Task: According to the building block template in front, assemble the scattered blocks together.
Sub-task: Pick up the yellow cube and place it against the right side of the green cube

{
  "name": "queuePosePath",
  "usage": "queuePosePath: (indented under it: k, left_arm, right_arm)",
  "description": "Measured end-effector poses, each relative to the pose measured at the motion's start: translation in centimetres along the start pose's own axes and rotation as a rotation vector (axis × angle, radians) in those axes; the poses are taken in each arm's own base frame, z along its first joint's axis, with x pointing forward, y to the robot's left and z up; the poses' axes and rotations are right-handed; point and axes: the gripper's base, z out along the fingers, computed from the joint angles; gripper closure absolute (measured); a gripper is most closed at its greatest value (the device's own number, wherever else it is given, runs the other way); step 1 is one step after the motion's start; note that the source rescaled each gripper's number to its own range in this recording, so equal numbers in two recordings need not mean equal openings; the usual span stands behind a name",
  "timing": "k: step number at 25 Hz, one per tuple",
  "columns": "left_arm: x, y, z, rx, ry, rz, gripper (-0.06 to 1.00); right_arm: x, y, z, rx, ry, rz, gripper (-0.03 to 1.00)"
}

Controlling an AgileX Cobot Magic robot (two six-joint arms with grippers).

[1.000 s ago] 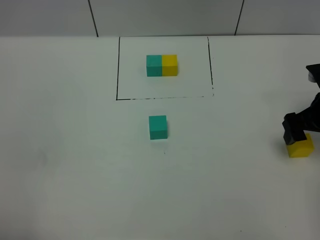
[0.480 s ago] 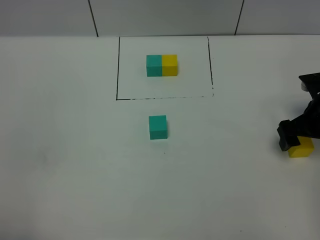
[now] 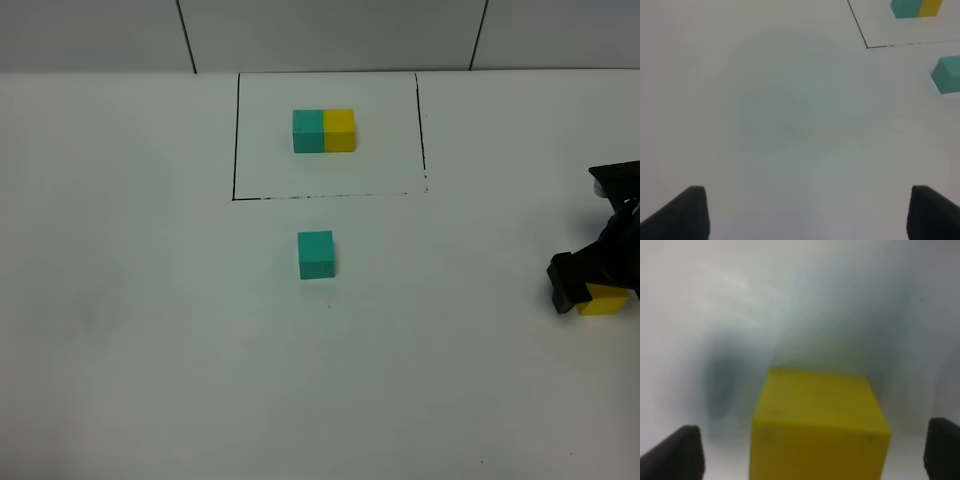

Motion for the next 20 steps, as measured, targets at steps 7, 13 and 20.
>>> queuePosePath:
  k: [7,13,20]
  left_arm:
    - [0.00,0.00,0.00,0.000,0.000,0.000,-0.01]
    - [0.00,0.00,0.00,0.000,0.000,0.000,-0.01]
    - [0.00,0.00,0.00,0.000,0.000,0.000,-0.01]
  right_arm:
    - [0.09,-0.02,0.90,-0.003,0.027,0.015,0.21]
    - [0.01,-0.05,0.90,0.001,0.018,0.040,0.63]
    - [0.23,-0.35,0.89,0.033,0.042,0.012,0.96]
